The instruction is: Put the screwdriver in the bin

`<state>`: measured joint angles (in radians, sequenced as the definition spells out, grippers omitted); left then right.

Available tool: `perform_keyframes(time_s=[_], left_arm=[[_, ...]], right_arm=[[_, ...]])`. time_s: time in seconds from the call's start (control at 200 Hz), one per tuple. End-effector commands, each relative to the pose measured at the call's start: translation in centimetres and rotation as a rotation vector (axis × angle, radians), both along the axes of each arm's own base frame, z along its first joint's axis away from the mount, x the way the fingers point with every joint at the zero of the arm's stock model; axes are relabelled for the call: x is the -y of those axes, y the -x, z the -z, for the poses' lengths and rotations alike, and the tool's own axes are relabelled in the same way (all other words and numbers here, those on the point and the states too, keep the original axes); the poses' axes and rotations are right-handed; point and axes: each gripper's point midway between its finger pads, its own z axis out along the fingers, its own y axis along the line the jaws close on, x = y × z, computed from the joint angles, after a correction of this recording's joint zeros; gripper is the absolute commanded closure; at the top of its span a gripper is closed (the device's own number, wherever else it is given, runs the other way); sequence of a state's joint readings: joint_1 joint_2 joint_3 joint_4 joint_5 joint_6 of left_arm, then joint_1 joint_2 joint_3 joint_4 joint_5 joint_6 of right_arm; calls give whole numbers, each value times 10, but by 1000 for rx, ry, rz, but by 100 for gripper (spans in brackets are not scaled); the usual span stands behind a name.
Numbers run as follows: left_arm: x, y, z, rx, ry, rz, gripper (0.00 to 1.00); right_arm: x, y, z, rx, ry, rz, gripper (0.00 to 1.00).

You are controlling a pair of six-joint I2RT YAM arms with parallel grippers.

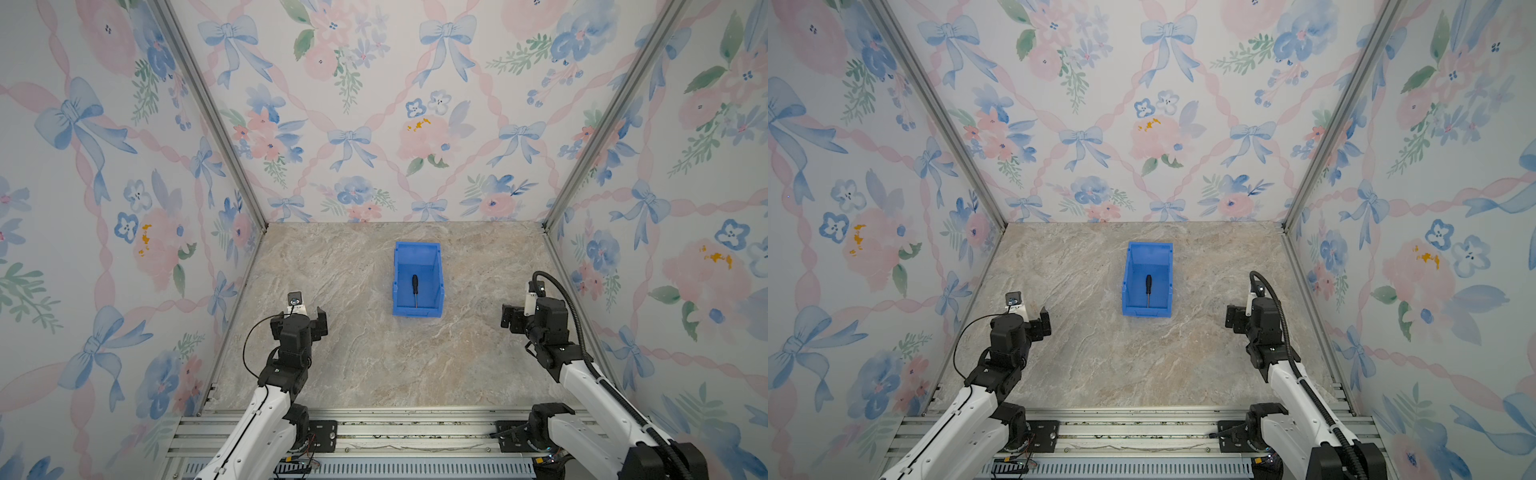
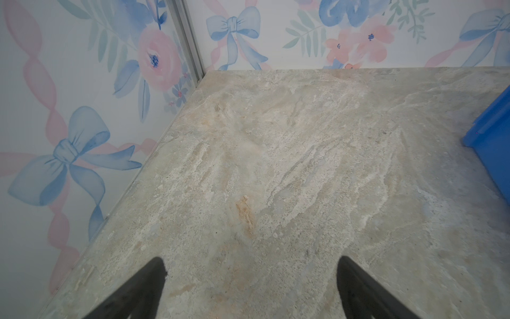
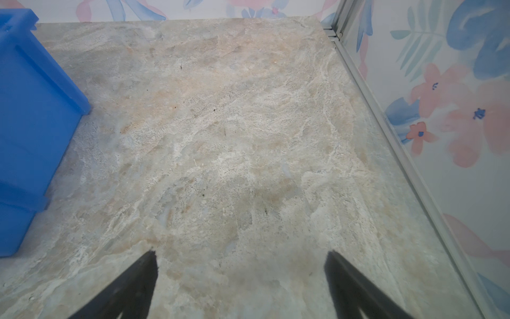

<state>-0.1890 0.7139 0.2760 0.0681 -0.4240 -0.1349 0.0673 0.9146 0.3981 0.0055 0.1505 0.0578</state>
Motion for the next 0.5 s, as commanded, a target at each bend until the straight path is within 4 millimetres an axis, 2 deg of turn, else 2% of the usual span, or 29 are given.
perform_keyframes(time_s=[0.0,0.225,0.495], left_arm=[[-4,-1,1,14,-20,-14,2],[-11,-3,16,35,57,-87,2],[-16,-10,28,36,41,-116,2]], right_arm=[[7,7,7,16,26,14,3],[13,11,9,72,27,33,3],[20,0,5,109,12,47,3]])
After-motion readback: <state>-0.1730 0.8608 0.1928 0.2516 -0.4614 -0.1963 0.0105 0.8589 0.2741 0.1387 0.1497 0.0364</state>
